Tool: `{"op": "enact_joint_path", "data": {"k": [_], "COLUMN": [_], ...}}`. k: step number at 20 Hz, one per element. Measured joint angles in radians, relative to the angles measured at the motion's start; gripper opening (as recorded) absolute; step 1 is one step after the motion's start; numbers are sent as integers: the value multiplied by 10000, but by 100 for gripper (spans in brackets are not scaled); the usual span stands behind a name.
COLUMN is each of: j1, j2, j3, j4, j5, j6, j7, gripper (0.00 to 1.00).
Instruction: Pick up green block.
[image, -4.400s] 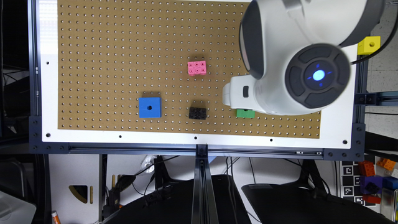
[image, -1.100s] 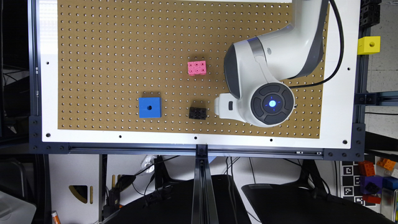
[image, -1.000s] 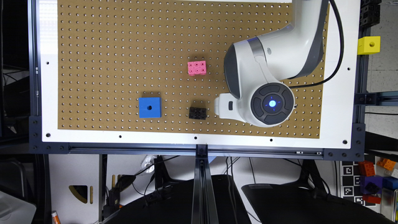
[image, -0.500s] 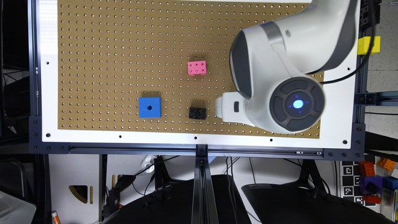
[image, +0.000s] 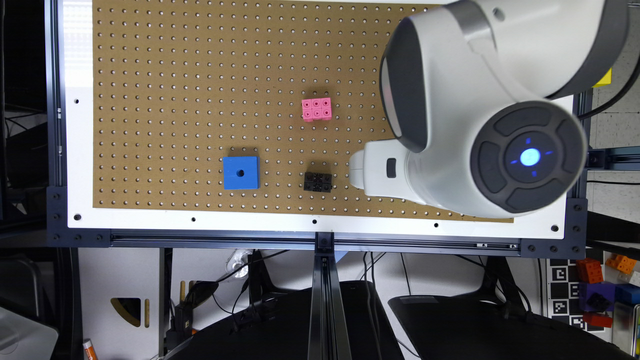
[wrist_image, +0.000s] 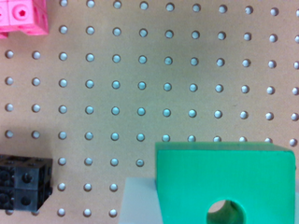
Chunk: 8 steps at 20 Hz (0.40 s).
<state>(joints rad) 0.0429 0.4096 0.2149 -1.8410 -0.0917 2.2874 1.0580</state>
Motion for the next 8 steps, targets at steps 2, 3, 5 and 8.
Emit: {"op": "enact_joint_path", "data": {"k": [2, 3, 5, 8], "j1": [0, 0, 0, 0], "j2": [-189, -335, -563, -631], "j3": [6, 11, 23, 32], "j4": [3, 3, 2, 2], "j5": [12, 28, 48, 49], "j6": [-117, -244, -466, -541], "j7": [2, 2, 4, 6], "gripper": [0, 0, 0, 0]}}
